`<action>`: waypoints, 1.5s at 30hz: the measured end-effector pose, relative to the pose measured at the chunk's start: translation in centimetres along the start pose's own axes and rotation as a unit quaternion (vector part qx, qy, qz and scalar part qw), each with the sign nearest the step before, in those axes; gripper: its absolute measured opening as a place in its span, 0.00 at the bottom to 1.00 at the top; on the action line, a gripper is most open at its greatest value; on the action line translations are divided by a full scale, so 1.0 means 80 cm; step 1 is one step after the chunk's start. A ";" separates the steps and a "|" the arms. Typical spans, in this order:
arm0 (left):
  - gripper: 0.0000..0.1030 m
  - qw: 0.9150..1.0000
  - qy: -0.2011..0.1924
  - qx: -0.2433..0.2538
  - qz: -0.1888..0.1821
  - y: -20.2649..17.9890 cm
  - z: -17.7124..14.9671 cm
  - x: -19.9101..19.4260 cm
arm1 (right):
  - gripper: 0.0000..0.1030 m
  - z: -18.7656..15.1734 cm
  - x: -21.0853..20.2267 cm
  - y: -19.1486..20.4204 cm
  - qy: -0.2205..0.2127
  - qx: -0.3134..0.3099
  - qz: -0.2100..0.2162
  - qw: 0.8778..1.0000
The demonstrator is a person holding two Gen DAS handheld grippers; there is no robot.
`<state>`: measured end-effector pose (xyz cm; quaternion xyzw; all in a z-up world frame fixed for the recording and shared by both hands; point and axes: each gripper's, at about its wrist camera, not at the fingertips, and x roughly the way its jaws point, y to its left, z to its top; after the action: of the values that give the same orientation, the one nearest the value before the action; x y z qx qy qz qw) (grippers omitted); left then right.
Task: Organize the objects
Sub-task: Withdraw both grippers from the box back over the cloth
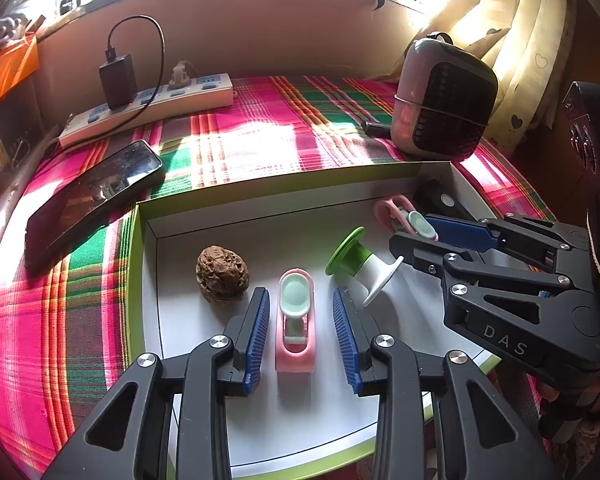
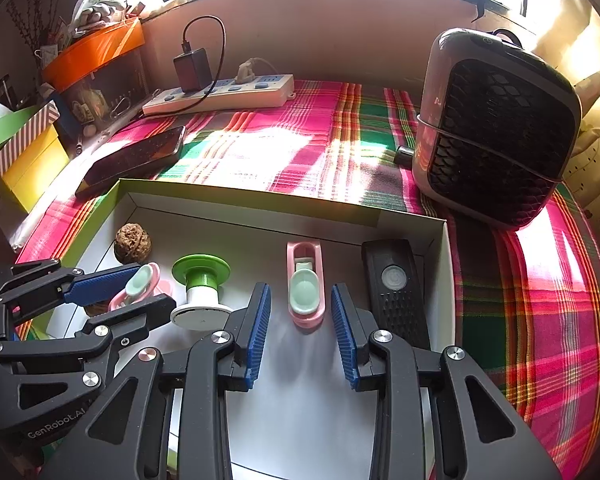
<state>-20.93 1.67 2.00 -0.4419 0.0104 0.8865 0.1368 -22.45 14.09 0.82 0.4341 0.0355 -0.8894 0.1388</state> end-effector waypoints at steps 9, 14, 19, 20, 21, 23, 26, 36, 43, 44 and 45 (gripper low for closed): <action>0.31 1.000 -0.011 -0.004 0.002 0.001 -0.005 -0.015 | 0.32 -0.008 -0.016 0.004 -0.010 0.007 0.002 1.000; 0.31 1.000 -0.017 -0.007 -0.005 -0.002 -0.008 -0.024 | 0.32 -0.014 -0.028 0.009 -0.017 0.008 0.000 1.000; 0.31 1.000 -0.021 -0.012 -0.001 -0.002 -0.016 -0.035 | 0.32 -0.022 -0.044 0.013 -0.028 0.010 -0.006 1.000; 0.31 1.000 -0.024 -0.011 0.000 -0.003 -0.018 -0.037 | 0.32 -0.025 -0.048 0.013 -0.031 0.011 -0.006 0.999; 0.31 1.000 -0.026 -0.012 0.001 -0.003 -0.020 -0.040 | 0.32 -0.027 -0.052 0.014 -0.034 0.011 -0.006 0.999; 0.31 0.999 -0.030 -0.016 -0.001 -0.002 -0.024 -0.046 | 0.32 -0.030 -0.059 0.016 -0.039 0.011 -0.008 0.999; 0.31 0.999 -0.032 -0.018 -0.003 -0.003 -0.029 -0.053 | 0.32 -0.035 -0.068 0.017 -0.044 0.011 -0.009 0.999; 0.31 0.999 -0.050 -0.015 0.004 -0.008 -0.049 -0.083 | 0.32 -0.056 -0.094 0.022 -0.061 0.017 -0.010 0.998; 0.31 0.998 -0.066 -0.010 0.015 -0.009 -0.071 -0.104 | 0.38 -0.074 -0.116 0.029 -0.077 0.011 -0.011 0.997; 0.31 0.998 -0.064 -0.011 0.015 -0.008 -0.075 -0.105 | 0.39 -0.076 -0.118 0.030 -0.077 0.010 -0.013 0.997; 0.31 0.998 -0.064 -0.014 0.013 -0.007 -0.078 -0.106 | 0.39 -0.077 -0.119 0.030 -0.077 0.010 -0.013 0.997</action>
<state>-11.03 -0.68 4.94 -0.3864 -0.0050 0.9145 0.1199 -11.50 15.00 4.56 0.3648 0.0212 -0.9224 0.1253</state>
